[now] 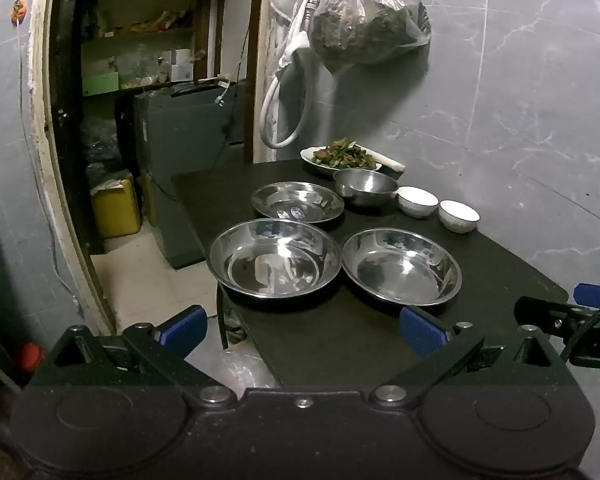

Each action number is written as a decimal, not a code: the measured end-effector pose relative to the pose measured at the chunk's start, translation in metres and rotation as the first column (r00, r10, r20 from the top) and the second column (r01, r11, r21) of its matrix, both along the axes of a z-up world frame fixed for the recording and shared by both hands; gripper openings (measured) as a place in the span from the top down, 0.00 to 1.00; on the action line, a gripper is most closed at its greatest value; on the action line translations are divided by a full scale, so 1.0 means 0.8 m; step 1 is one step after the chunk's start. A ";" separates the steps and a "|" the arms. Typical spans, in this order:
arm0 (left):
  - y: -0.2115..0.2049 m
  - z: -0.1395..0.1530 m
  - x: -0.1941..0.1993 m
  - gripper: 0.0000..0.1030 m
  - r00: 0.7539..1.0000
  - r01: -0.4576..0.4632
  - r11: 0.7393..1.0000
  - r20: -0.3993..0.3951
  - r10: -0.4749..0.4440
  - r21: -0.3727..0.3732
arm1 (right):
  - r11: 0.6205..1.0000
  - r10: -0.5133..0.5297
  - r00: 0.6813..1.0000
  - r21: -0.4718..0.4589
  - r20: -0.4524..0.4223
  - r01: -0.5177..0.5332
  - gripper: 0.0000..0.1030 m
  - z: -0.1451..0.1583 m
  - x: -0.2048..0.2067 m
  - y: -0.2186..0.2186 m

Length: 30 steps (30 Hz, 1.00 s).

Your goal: Organize plates and bowls

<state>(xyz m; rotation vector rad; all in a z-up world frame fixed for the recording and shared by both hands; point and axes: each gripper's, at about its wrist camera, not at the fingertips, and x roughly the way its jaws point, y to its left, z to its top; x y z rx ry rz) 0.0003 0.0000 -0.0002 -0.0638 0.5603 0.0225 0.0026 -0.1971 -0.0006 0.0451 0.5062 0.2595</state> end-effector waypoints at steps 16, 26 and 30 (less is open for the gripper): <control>0.000 -0.001 0.000 0.01 1.000 -0.004 1.000 0.005 0.004 -0.002 | 1.000 0.000 1.000 -0.006 0.011 0.000 0.00 0.002 -0.004 -0.003; 0.000 0.002 -0.002 0.01 1.000 -0.004 1.000 0.005 0.004 0.000 | 1.000 0.000 1.000 -0.003 0.015 0.001 0.00 0.004 -0.005 -0.004; 0.000 0.001 -0.002 0.01 1.000 -0.005 1.000 0.006 0.005 0.001 | 1.000 -0.001 1.000 -0.003 0.017 0.001 0.00 0.004 -0.006 -0.004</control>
